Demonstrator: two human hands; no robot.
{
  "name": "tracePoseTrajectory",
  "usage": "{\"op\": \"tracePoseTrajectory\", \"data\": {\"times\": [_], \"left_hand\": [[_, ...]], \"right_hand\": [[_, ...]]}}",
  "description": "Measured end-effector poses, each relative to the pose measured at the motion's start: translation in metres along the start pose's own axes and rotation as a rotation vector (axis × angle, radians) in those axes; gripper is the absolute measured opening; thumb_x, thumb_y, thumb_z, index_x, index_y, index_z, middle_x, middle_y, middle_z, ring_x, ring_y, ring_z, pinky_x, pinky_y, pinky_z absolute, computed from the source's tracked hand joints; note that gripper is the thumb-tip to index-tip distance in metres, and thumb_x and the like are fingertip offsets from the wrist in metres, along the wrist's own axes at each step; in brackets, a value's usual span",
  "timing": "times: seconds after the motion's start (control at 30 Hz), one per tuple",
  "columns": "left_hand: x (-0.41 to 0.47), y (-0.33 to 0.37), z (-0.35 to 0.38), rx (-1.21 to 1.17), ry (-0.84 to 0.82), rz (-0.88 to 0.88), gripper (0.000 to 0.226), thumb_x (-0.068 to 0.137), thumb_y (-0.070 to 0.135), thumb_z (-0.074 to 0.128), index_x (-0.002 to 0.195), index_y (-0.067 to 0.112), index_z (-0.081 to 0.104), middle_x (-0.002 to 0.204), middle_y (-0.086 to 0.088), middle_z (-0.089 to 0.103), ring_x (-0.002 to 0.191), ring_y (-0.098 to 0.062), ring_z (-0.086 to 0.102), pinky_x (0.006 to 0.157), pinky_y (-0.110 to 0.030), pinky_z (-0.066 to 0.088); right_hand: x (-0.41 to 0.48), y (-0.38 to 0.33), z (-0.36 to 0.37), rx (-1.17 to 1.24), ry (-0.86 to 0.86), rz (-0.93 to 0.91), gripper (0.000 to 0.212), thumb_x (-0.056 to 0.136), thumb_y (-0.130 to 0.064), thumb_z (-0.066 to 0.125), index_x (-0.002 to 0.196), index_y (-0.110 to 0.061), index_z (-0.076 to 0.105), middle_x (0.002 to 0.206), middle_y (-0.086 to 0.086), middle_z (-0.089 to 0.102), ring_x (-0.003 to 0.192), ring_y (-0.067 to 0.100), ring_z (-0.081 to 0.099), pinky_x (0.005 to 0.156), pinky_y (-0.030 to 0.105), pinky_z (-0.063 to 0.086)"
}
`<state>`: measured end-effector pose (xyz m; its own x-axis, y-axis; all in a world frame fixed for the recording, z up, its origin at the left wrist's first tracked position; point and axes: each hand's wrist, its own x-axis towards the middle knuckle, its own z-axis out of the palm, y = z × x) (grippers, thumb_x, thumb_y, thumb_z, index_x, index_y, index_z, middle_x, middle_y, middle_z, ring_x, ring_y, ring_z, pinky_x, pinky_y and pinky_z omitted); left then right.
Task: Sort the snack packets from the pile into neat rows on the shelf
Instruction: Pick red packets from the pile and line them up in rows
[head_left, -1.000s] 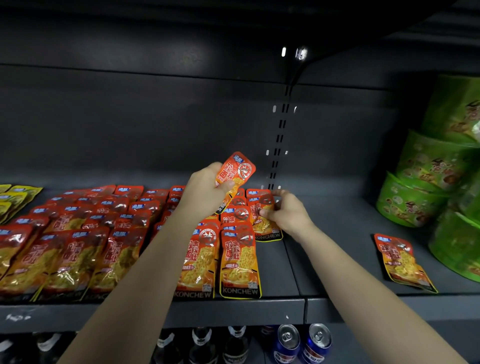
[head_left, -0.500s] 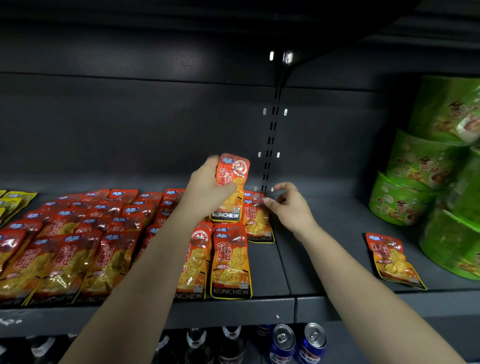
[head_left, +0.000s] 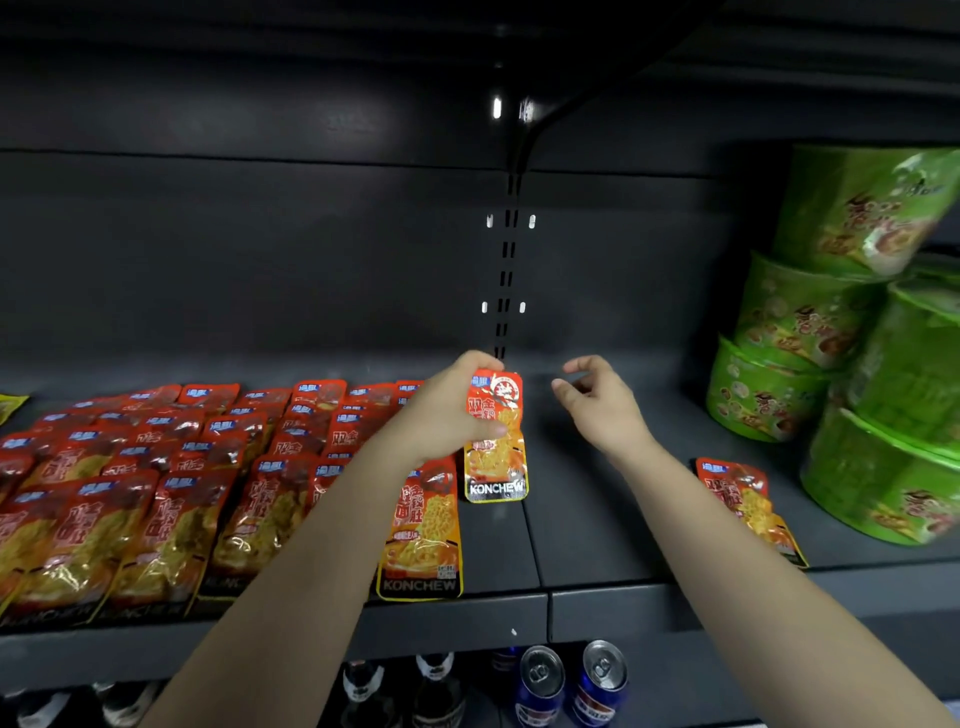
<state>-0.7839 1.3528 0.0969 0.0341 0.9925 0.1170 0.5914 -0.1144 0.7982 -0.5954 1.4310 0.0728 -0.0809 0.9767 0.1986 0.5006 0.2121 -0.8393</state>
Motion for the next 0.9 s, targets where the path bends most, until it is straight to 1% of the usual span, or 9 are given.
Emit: {"op": "tracePoseTrajectory", "data": {"times": [0.17, 0.3, 0.37, 0.5, 0.57, 0.63, 0.73, 0.83, 0.9], "left_hand": [[0.002, -0.004, 0.006, 0.118, -0.058, -0.037, 0.068, 0.071, 0.024, 0.084, 0.128, 0.034, 0.047, 0.121, 0.006, 0.058, 0.105, -0.014, 0.06, 0.09, -0.041, 0.054], [0.002, -0.005, 0.008, 0.273, -0.066, -0.024, 0.074, 0.069, 0.025, 0.085, 0.134, 0.031, 0.048, 0.135, 0.004, 0.047, 0.123, -0.018, 0.047, 0.1, -0.042, 0.046], [0.003, -0.004, 0.008, 0.324, -0.055, -0.022, 0.076, 0.07, 0.024, 0.084, 0.136, 0.028, 0.047, 0.137, 0.002, 0.044, 0.127, -0.02, 0.043, 0.101, -0.041, 0.044], [0.002, -0.002, 0.008, 0.413, -0.027, -0.023, 0.075, 0.072, 0.024, 0.083, 0.137, 0.025, 0.046, 0.137, 0.0, 0.042, 0.127, -0.024, 0.043, 0.1, -0.042, 0.044], [0.002, -0.001, 0.009, 0.468, -0.002, -0.023, 0.07, 0.071, 0.025, 0.084, 0.132, 0.024, 0.05, 0.134, 0.0, 0.042, 0.127, -0.024, 0.042, 0.102, -0.042, 0.042], [0.003, -0.002, 0.01, 0.534, 0.02, -0.018, 0.064, 0.069, 0.027, 0.084, 0.124, 0.025, 0.052, 0.127, 0.002, 0.041, 0.125, -0.02, 0.039, 0.103, -0.038, 0.036], [0.005, -0.001, 0.012, 0.592, 0.044, 0.003, 0.067, 0.067, 0.028, 0.086, 0.122, 0.029, 0.048, 0.122, 0.005, 0.036, 0.122, -0.017, 0.033, 0.1, -0.035, 0.028], [0.006, 0.002, 0.013, 0.63, 0.053, 0.028, 0.066, 0.066, 0.027, 0.086, 0.12, 0.031, 0.048, 0.119, 0.006, 0.035, 0.119, -0.016, 0.031, 0.095, -0.033, 0.025], [0.009, 0.005, 0.014, 0.619, 0.052, 0.039, 0.058, 0.07, 0.029, 0.083, 0.118, 0.031, 0.049, 0.117, 0.006, 0.036, 0.119, -0.016, 0.033, 0.092, -0.032, 0.023]], "right_hand": [[-0.003, 0.006, 0.004, 0.015, -0.002, -0.005, 0.024, 0.093, -0.029, 0.059, 0.114, -0.018, 0.054, 0.102, 0.001, 0.059, 0.09, 0.014, 0.054, 0.074, 0.023, 0.037], [-0.002, 0.008, 0.006, 0.006, -0.011, -0.02, 0.024, 0.093, -0.029, 0.059, 0.114, -0.019, 0.053, 0.102, 0.001, 0.059, 0.092, 0.015, 0.055, 0.076, 0.024, 0.038], [-0.001, 0.009, 0.007, -0.007, -0.018, -0.024, 0.025, 0.094, -0.029, 0.059, 0.116, -0.019, 0.053, 0.103, 0.001, 0.059, 0.094, 0.015, 0.054, 0.077, 0.024, 0.038], [-0.001, 0.009, 0.008, -0.033, -0.031, -0.036, 0.029, 0.094, -0.028, 0.058, 0.119, -0.017, 0.052, 0.104, 0.0, 0.058, 0.097, 0.015, 0.054, 0.08, 0.024, 0.039], [-0.001, 0.009, 0.008, -0.041, -0.032, -0.036, 0.029, 0.094, -0.028, 0.058, 0.12, -0.016, 0.052, 0.103, 0.002, 0.059, 0.096, 0.016, 0.054, 0.08, 0.024, 0.039], [-0.001, 0.009, 0.007, -0.047, -0.034, -0.038, 0.029, 0.094, -0.028, 0.058, 0.12, -0.016, 0.052, 0.102, 0.002, 0.058, 0.096, 0.017, 0.054, 0.08, 0.024, 0.04], [-0.002, 0.009, 0.007, -0.048, -0.031, -0.042, 0.029, 0.094, -0.028, 0.058, 0.119, -0.017, 0.052, 0.101, 0.001, 0.057, 0.096, 0.018, 0.054, 0.083, 0.027, 0.043], [-0.003, 0.009, 0.004, -0.032, -0.017, -0.047, 0.027, 0.093, -0.029, 0.059, 0.118, -0.018, 0.053, 0.099, 0.001, 0.058, 0.093, 0.017, 0.055, 0.078, 0.025, 0.041], [-0.002, 0.007, -0.001, -0.023, 0.0, -0.059, 0.026, 0.093, -0.029, 0.059, 0.116, -0.019, 0.053, 0.096, 0.0, 0.058, 0.089, 0.015, 0.054, 0.074, 0.023, 0.038]]}}
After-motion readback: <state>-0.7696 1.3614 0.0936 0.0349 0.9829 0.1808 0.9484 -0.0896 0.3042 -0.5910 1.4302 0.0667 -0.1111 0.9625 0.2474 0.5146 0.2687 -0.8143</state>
